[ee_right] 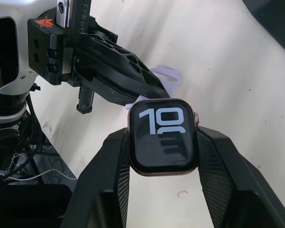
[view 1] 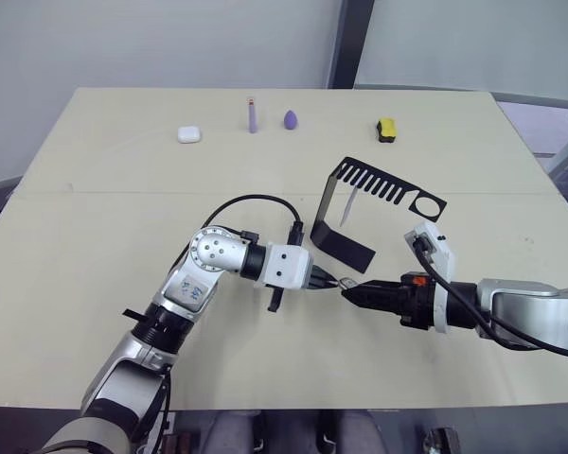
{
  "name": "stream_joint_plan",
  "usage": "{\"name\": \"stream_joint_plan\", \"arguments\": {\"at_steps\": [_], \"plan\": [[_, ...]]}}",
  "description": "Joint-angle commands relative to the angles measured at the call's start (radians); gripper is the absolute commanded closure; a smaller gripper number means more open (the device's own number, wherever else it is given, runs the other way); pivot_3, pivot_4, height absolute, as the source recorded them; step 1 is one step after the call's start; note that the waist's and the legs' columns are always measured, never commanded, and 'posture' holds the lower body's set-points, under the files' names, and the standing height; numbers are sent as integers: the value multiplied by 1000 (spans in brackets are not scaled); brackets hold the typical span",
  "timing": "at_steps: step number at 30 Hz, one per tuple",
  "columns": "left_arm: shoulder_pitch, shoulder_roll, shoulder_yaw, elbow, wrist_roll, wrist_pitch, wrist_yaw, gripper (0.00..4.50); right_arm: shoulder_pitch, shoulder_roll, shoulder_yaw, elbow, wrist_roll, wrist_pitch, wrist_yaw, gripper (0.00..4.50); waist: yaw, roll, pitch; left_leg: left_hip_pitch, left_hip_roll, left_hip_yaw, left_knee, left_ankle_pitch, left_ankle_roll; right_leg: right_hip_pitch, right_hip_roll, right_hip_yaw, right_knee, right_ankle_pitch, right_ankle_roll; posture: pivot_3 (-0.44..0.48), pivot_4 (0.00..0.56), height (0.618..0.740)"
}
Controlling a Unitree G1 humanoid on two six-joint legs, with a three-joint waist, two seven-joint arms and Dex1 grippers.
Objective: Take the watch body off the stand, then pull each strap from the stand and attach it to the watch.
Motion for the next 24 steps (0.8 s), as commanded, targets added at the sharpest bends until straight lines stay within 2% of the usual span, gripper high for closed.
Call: {"name": "stream_joint_plan", "arguments": {"at_steps": [1, 24], "plan": [[-35, -52, -15, -53, -24, -20, 26, 4500, -7, 11, 9, -71, 38, -5, 52, 2989, 0, 0, 0, 0, 0, 0, 0, 0, 0, 0, 0, 0, 0, 0, 0, 0, 150, 740], [-38, -55, -16, -47, -21, -21, 31, 4500, -16, 15, 16, -67, 38, -3, 50, 2989, 0, 0, 0, 0, 0, 0, 0, 0, 0, 0, 0, 0, 0, 0, 0, 0, 150, 740]]}}
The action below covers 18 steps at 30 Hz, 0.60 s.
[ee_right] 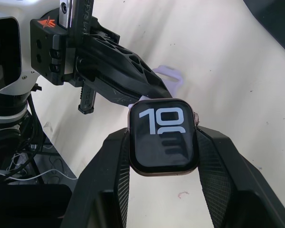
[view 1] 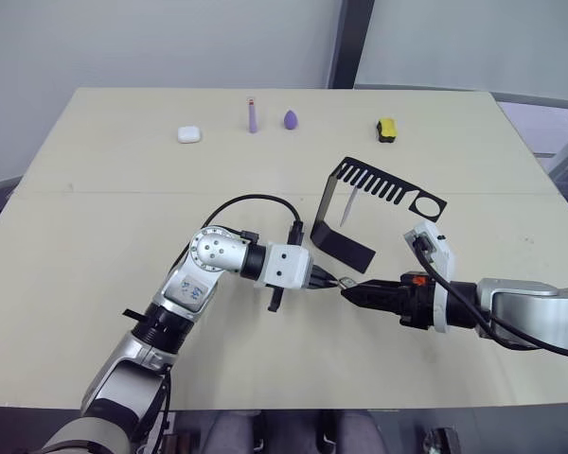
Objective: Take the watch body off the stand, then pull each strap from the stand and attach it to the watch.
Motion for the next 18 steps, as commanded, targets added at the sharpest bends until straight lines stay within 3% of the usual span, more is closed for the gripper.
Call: {"name": "stream_joint_plan", "arguments": {"at_steps": [1, 18], "plan": [[-38, -55, -16, -45, -22, -22, 27, 4500, -14, 16, 16, -66, 38, -3, 48, 2989, 0, 0, 0, 0, 0, 0, 0, 0, 0, 0, 0, 0, 0, 0, 0, 0, 150, 740], [-37, -58, -16, -44, -19, -26, 25, 4500, -3, 16, 14, -80, 38, -12, 43, 2989, 0, 0, 0, 0, 0, 0, 0, 0, 0, 0, 0, 0, 0, 0, 0, 0, 150, 740]]}}
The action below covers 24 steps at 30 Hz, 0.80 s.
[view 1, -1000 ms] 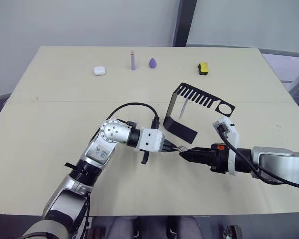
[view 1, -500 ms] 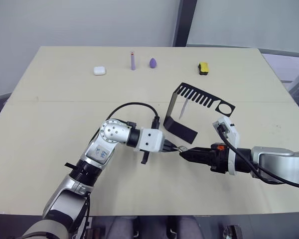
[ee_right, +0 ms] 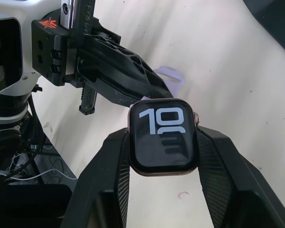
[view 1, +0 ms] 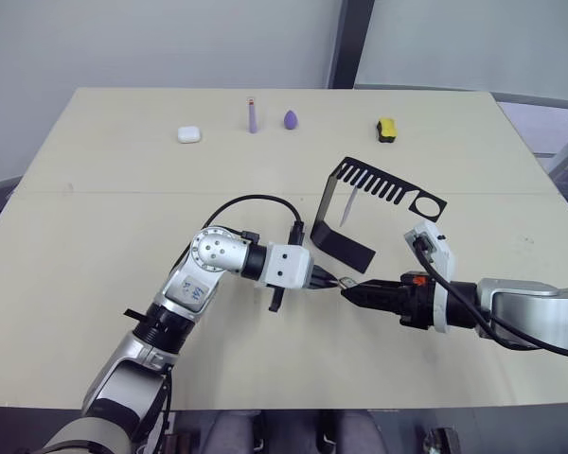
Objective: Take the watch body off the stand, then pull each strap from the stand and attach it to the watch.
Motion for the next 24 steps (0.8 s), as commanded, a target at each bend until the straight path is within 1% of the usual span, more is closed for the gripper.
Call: {"name": "stream_joint_plan", "arguments": {"at_steps": [1, 24], "plan": [[-37, -52, -16, -48, -23, -25, 24, 4500, -5, 16, 15, -79, 38, -10, 43, 2989, 0, 0, 0, 0, 0, 0, 0, 0, 0, 0, 0, 0, 0, 0, 0, 0, 150, 740], [-44, -59, -14, -37, -23, -28, 25, 4500, -20, 21, 19, -72, 38, -15, 40, 2989, 0, 0, 0, 0, 0, 0, 0, 0, 0, 0, 0, 0, 0, 0, 0, 0, 150, 740]]}}
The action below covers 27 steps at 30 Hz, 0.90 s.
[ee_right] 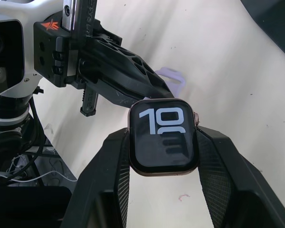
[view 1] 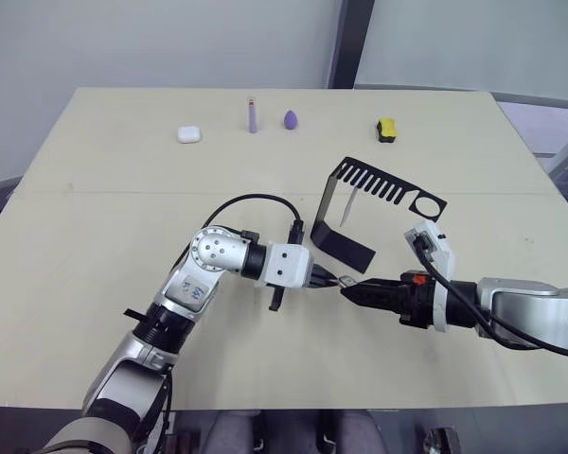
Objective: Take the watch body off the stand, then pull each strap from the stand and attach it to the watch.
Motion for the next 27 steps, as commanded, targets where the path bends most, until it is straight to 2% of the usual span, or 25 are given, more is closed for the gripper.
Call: {"name": "stream_joint_plan", "arguments": {"at_steps": [1, 27], "plan": [[-43, -56, -19, -39, -23, -28, 23, 4500, -17, 21, 18, -70, 38, -7, 40, 2989, 0, 0, 0, 0, 0, 0, 0, 0, 0, 0, 0, 0, 0, 0, 0, 0, 150, 740], [-39, -64, -18, -37, -17, -31, 24, 4500, -13, 12, 16, -86, 38, -13, 48, 2989, 0, 0, 0, 0, 0, 0, 0, 0, 0, 0, 0, 0, 0, 0, 0, 0, 150, 740]]}}
